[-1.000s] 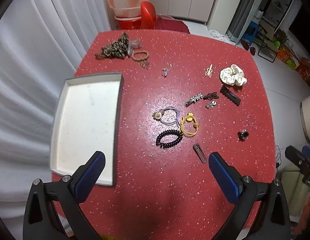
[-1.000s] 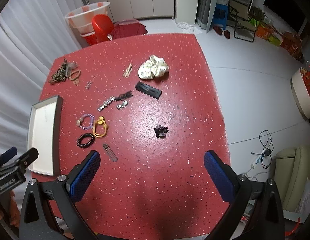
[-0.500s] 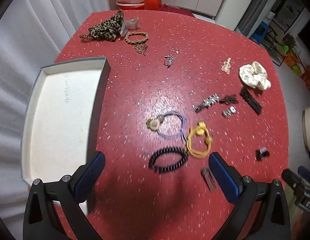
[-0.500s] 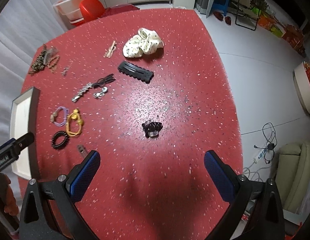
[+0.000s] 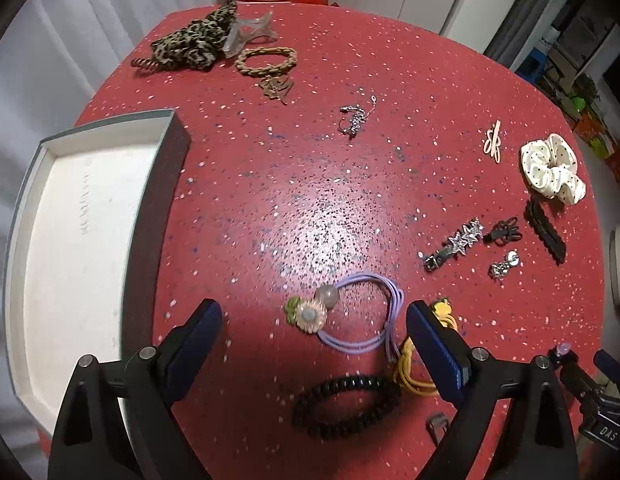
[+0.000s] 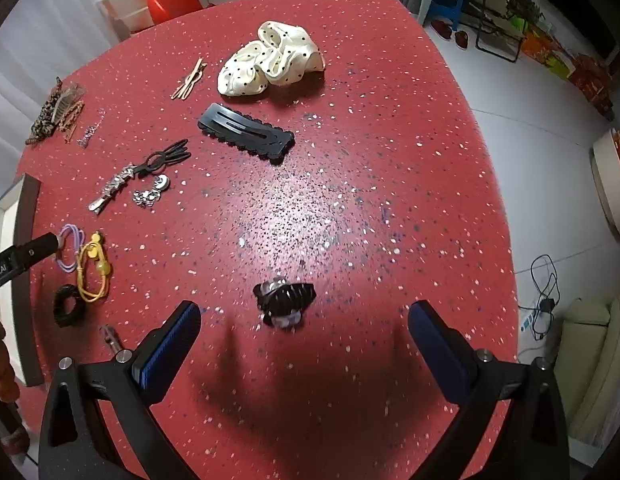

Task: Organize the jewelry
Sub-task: 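Grasp the lavender beaded hair tie with the left gripper while the right grasps the black claw clip, then carry the hair tie and claw clip in both grippers over the white tray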

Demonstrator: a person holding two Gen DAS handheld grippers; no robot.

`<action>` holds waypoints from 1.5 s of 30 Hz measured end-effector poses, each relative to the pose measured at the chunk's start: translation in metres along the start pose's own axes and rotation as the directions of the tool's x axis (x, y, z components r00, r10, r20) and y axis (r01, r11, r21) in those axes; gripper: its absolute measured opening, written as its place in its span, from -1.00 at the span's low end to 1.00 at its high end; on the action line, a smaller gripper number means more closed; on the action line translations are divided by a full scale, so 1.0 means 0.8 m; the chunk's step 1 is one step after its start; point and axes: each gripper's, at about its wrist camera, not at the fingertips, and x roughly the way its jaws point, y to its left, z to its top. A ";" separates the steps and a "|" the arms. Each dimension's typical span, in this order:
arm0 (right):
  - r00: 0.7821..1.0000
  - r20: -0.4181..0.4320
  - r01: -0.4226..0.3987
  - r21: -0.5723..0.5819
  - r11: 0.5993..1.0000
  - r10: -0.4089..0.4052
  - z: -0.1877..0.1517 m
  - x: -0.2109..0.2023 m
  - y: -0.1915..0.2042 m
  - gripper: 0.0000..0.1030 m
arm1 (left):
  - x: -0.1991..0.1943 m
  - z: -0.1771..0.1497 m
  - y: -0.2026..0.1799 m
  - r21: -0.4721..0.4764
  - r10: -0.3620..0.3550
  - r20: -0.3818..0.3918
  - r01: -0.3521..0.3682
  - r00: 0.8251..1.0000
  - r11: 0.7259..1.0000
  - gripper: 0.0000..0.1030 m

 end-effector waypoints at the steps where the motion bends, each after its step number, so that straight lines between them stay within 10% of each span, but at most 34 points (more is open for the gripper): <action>1: 1.000 0.000 -0.002 0.000 1.000 0.002 0.000 0.005 0.001 1.00 | 0.005 0.001 0.000 0.002 0.000 -0.005 0.000 1.000 1.000 0.68; 11: 1.000 -0.002 0.015 -0.032 0.999 -0.015 -0.005 0.029 0.018 0.61 | 0.029 0.004 -0.005 0.047 0.027 0.014 -0.028 1.000 0.998 0.57; 19: 1.000 0.028 0.010 -0.027 1.000 -0.009 -0.014 0.030 0.019 0.28 | 0.016 -0.001 -0.038 0.098 0.019 0.047 -0.024 0.999 0.995 -0.41; 23: 0.999 0.043 0.006 -0.039 0.999 -0.004 -0.011 0.023 0.017 -0.20 | 0.014 0.001 -0.035 0.093 0.005 0.050 -0.009 0.999 0.996 -0.63; 45: 0.992 0.093 -0.091 0.003 0.996 0.090 -0.004 -0.035 0.019 -0.21 | -0.065 -0.016 -0.001 0.073 -0.129 0.098 0.122 0.987 0.990 -0.63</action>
